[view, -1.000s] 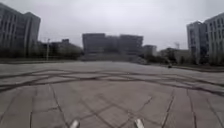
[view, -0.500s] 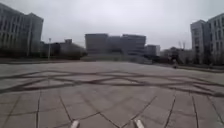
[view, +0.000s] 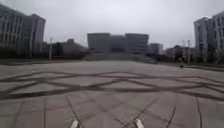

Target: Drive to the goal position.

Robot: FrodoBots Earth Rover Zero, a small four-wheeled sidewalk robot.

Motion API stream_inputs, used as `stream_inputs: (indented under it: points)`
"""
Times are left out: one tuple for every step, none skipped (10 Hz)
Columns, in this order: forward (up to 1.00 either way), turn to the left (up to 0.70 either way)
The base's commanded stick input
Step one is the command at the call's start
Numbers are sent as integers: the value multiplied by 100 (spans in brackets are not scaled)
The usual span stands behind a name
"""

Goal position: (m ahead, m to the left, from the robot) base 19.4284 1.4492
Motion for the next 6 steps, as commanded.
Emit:
stream_inputs:
  points:
    - [100,-10]
    - [100,-20]
    - [100,-29]
    - [100,-39]
    - [100,-40]
    - [100,-40]
